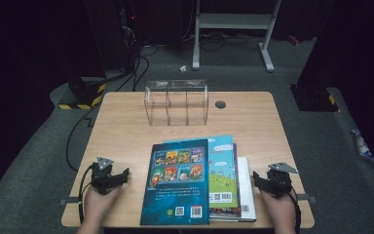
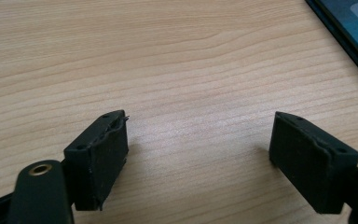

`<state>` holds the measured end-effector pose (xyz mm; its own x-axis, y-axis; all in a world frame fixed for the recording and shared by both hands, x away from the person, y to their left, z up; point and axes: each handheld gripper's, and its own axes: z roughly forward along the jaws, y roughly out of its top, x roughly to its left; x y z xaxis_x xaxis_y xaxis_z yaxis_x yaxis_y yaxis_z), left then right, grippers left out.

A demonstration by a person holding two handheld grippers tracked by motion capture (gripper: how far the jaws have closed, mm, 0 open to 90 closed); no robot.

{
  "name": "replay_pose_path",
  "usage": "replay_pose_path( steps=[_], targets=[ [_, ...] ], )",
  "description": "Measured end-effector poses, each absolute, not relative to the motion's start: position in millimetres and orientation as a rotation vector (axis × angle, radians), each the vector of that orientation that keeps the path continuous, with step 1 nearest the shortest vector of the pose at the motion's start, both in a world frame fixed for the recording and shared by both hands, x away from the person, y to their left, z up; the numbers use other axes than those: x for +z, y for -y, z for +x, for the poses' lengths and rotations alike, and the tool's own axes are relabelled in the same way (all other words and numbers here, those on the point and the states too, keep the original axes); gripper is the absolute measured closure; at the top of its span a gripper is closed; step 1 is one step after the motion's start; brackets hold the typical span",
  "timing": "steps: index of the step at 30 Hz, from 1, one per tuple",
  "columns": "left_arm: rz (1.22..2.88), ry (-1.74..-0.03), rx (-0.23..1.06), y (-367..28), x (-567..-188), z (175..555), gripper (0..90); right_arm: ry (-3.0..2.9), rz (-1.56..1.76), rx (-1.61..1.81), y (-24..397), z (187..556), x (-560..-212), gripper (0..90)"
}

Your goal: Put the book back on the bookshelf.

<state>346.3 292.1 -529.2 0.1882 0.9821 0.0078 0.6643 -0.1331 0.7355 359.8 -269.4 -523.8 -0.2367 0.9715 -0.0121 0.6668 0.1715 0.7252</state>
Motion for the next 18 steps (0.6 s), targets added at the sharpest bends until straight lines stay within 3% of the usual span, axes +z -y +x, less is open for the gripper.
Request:
replay_pose_path(
  steps=[18],
  targets=[
    [1.861,-1.554,0.691,-291.4,-529.1,343.6,18.9,-1.981,1.533,0.843,270.9,359.8,-523.8,26.6]
  ],
)
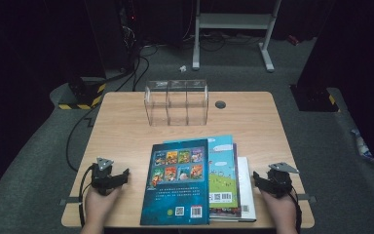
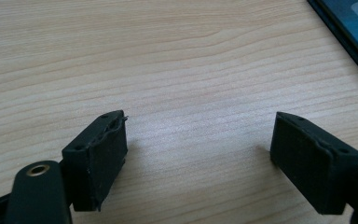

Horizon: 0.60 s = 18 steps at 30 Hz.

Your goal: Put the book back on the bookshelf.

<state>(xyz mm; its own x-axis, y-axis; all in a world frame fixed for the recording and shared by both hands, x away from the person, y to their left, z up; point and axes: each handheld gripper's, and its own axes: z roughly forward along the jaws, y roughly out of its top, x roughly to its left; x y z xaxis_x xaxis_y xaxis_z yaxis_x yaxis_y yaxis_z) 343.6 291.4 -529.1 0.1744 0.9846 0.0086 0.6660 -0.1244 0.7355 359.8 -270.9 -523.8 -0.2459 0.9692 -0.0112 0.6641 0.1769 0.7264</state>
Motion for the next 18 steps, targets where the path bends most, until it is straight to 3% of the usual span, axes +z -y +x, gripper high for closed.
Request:
replay_pose_path(
  steps=[18],
  targets=[
    [1.861,-1.551,0.689,-291.6,-529.2,342.7,18.8,-1.962,1.539,0.869,272.6,357.6,-522.7,31.4]
  ],
)
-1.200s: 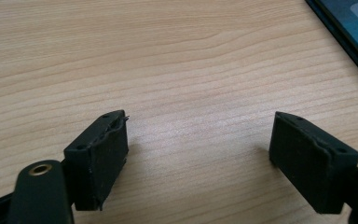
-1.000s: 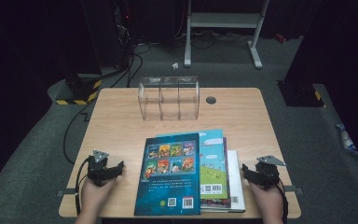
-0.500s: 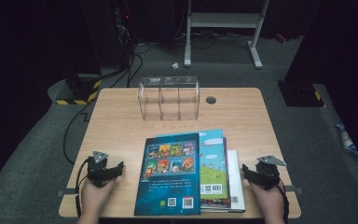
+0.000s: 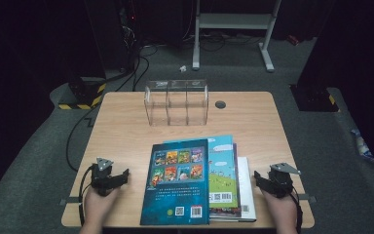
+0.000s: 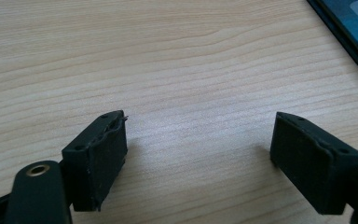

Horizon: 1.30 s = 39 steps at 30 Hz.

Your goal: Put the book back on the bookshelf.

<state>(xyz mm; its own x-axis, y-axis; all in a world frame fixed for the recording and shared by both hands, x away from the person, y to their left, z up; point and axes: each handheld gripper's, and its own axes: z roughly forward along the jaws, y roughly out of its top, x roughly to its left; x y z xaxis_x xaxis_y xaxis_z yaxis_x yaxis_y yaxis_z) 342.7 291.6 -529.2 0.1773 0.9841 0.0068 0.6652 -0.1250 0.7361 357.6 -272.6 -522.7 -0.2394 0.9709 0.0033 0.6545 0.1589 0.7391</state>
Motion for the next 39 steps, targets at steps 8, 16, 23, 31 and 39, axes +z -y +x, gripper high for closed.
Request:
replay_pose_path(
  steps=[8,16,23,31,39],
  targets=[
    [1.863,-1.550,0.687,-292,-529,343,18.5,-1.952,1.525,0.889,274,354,-519,32.0],
    [1.865,-1.550,0.685,-292,-529,343,18.4,-1.939,1.504,0.934,278,350,-511,31.4],
    [1.864,-1.550,0.685,-292,-529,343,18.4,-1.935,1.469,0.990,279,347,-508,34.3],
    [1.864,-1.550,0.685,-292,-529,343,18.4,-1.936,1.448,1.022,275,344,-504,34.5],
    [1.867,-1.548,0.684,-292,-529,343,18.2,-1.943,1.387,0.992,262,341,-492,29.9]
  ],
)
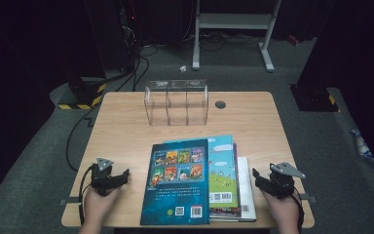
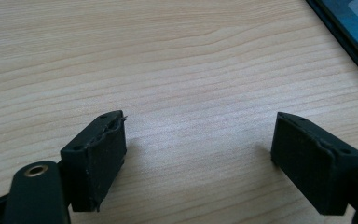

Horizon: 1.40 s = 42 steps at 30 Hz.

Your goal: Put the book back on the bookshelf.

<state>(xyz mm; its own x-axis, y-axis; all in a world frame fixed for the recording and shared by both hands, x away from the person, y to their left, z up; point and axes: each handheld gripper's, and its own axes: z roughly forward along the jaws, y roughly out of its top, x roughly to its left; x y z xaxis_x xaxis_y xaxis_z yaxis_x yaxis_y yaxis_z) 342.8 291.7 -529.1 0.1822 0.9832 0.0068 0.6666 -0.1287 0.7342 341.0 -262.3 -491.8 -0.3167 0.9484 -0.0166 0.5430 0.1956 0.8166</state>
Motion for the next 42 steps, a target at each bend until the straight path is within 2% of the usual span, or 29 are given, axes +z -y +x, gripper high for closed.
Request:
replay_pose_path(
  steps=[15,19,38,42],
  targets=[
    [1.871,-1.544,0.686,-291,-529,342,17.9,-1.968,1.306,1.069,237,336,-469,29.2],
    [1.882,-1.544,0.674,-289,-529,345,13.7,-1.965,1.295,1.104,231,337,-463,29.0],
    [1.902,-1.504,0.656,-291,-529,339,14.2,-2.074,1.157,1.209,170,343,-437,22.4],
    [1.905,-1.499,0.656,-290,-529,339,14.3,-2.101,1.100,1.225,165,335,-439,24.5]
  ],
)
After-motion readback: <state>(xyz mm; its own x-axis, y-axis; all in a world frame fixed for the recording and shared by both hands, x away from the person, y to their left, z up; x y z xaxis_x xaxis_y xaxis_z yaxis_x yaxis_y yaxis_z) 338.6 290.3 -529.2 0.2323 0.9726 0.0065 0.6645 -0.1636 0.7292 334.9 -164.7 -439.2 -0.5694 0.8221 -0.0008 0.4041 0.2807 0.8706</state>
